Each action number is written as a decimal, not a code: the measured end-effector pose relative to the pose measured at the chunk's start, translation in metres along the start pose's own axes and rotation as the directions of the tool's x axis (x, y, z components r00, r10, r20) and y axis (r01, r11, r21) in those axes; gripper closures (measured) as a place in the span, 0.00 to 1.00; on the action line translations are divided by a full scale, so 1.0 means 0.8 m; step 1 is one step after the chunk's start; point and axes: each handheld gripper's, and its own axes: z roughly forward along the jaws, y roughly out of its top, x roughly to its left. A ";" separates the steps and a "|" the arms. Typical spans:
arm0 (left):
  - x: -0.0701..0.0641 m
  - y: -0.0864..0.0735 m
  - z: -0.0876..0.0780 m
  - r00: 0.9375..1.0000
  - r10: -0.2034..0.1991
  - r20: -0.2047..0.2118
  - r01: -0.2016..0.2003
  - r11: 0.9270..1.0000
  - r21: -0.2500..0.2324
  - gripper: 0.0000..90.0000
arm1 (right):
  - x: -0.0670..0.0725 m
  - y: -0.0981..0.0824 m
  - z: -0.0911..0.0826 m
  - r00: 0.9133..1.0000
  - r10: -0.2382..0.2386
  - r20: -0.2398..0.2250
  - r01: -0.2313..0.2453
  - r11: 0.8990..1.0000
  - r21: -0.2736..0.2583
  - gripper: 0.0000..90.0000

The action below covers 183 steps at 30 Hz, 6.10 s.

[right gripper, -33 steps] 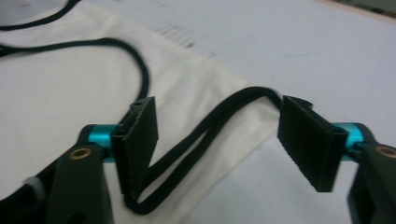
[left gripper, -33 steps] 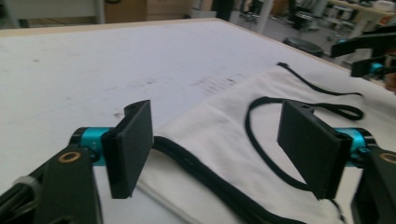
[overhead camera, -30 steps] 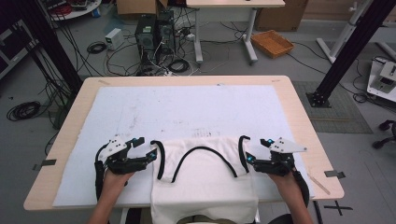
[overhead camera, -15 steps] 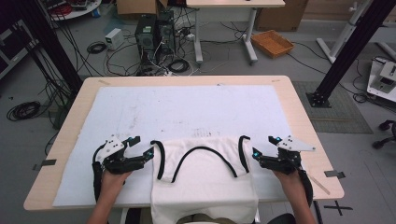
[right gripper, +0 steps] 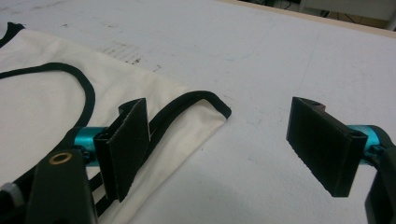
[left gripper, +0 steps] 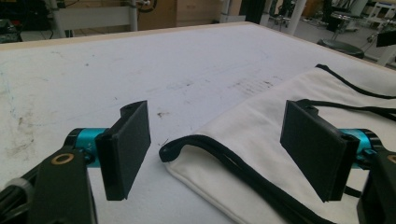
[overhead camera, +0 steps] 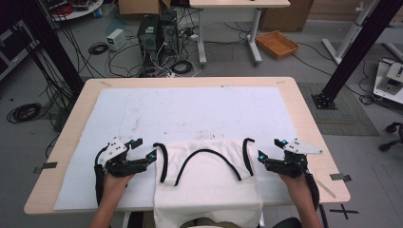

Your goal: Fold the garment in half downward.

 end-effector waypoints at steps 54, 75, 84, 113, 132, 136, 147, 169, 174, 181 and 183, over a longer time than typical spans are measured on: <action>0.025 0.020 0.093 0.994 -0.105 0.029 0.092 0.950 0.297 0.93 | -0.003 0.035 0.111 0.985 -0.088 -0.147 0.124 0.958 0.257 0.91; 0.029 0.058 0.073 0.986 -0.142 0.086 0.138 0.989 0.049 0.93 | -0.017 0.076 0.081 0.996 -0.085 -0.038 0.085 0.996 -0.006 0.90; 0.009 0.046 0.045 0.978 -0.107 0.179 0.106 0.994 0.018 0.93 | -0.010 0.047 0.046 0.987 -0.079 -0.142 0.071 0.996 -0.061 0.90; 0.001 0.022 0.036 0.995 -0.088 0.047 0.077 0.975 0.210 0.45 | 0.002 0.020 -0.005 0.998 -0.023 -0.058 0.024 1.000 0.004 0.46; -0.006 0.004 0.069 0.992 -0.084 0.095 0.040 0.918 0.394 0.92 | -0.005 0.007 0.071 0.977 0.069 -0.201 -0.009 0.959 0.283 0.79; 0.003 0.010 0.069 0.983 -0.158 0.090 0.122 0.940 0.320 0.94 | -0.004 0.013 0.069 0.982 0.005 -0.191 0.047 0.963 0.265 0.92; 0.018 0.050 0.098 0.979 -0.205 0.010 0.200 0.965 0.170 0.95 | -0.032 0.049 0.083 0.998 -0.031 -0.050 0.038 0.988 0.150 0.92; 0.015 0.029 0.094 0.981 -0.190 -0.038 0.194 0.949 0.251 0.59 | -0.049 0.030 0.067 0.994 0.107 0.029 -0.110 0.983 0.149 0.51; 0.007 0.021 0.097 0.982 -0.188 -0.014 0.184 0.940 0.288 0.59 | -0.040 0.020 0.076 0.996 0.084 -0.005 -0.080 0.971 0.224 0.55; -0.007 0.017 0.096 0.993 -0.115 0.004 0.108 0.948 0.300 0.95 | -0.030 0.021 0.070 0.999 0.017 -0.051 -0.005 0.975 0.221 0.92; -0.009 0.020 0.088 0.992 -0.121 0.026 0.110 0.958 0.265 0.95 | -0.027 0.024 0.063 0.998 0.004 -0.058 0.007 0.981 0.194 0.93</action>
